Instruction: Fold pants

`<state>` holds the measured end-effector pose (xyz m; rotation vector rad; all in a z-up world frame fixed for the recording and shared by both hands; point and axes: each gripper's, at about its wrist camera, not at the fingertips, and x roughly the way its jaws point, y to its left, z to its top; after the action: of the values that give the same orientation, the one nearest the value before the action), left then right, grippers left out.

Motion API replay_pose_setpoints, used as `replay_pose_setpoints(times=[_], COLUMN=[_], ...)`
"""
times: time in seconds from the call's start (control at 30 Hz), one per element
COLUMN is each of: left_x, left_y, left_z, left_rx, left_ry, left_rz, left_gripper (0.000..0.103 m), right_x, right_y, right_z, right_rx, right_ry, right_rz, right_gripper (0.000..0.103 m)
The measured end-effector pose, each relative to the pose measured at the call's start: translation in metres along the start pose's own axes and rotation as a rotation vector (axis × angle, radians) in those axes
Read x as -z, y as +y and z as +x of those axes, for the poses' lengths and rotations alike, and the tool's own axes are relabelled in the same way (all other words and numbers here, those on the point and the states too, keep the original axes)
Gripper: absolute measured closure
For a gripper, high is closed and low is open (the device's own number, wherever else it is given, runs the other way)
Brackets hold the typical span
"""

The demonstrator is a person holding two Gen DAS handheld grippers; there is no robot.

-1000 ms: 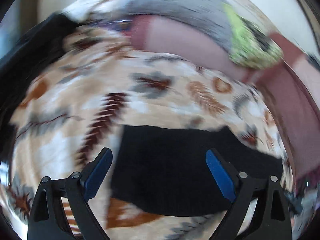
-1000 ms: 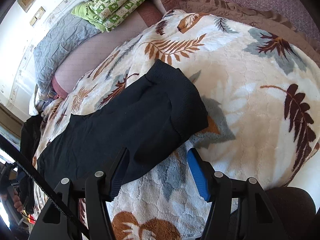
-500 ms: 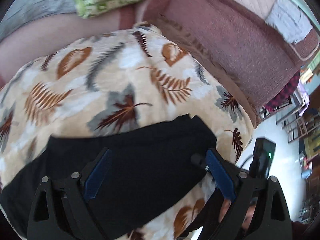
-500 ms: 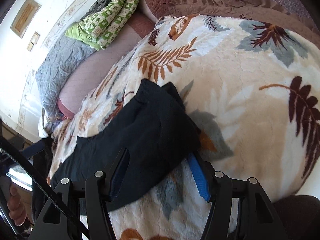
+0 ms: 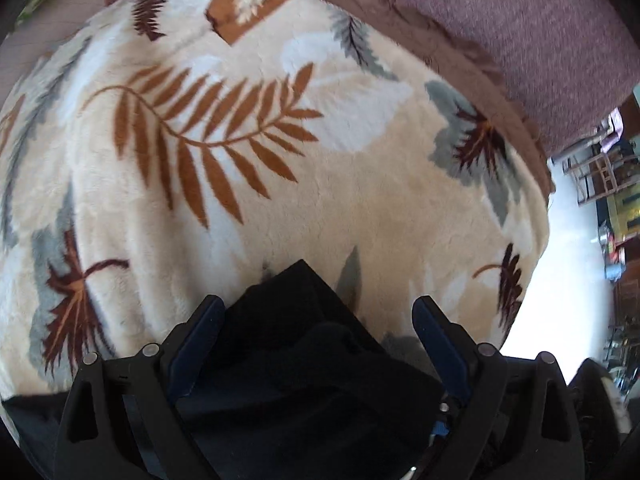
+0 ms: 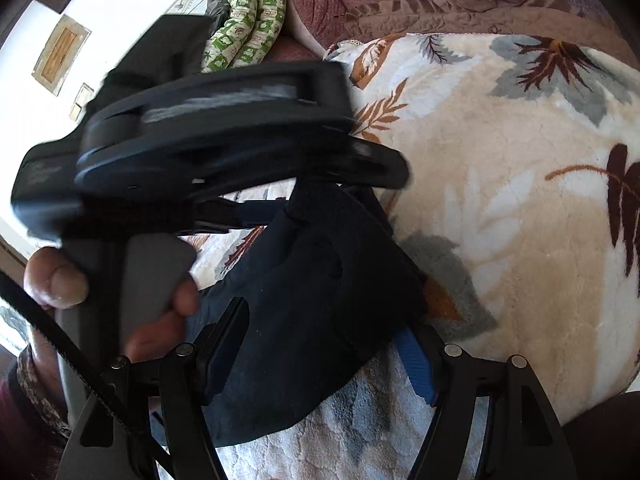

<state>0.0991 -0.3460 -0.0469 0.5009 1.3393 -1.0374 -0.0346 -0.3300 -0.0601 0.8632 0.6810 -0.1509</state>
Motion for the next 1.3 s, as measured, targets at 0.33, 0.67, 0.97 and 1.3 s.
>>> replay_pose_setpoints(times=[0.33,0.67,0.97,1.3], left_x=[0.005,0.051,0.138,0.247], left_y=[0.021,0.045,0.131,0.219], left_z=[-0.011,-0.083,-0.127,-0.153], left_rx=[-0.015,0.063,0.124,0.170], left_ry=[-0.013,-0.224,-0.345,-0.470], left_rz=[0.030,-0.086,-0.335,-0.602], left_gripper=[0.078,0.082,0.082,0.055], right_x=[-0.004,-0.016,0.003,0.062], right_y=[0.007,0.015,0.109,0.160], right_z=[0.008,-0.001,0.018,0.090], right_rx=[0.031,-0.070,-0.186,-0.168], right_ry=[0.003,0.054,0.202,0.435], right_rz=[-0.032,-0.032,-0.301,-0.464], right_gripper=[0.037,0.082,0.082,0.053])
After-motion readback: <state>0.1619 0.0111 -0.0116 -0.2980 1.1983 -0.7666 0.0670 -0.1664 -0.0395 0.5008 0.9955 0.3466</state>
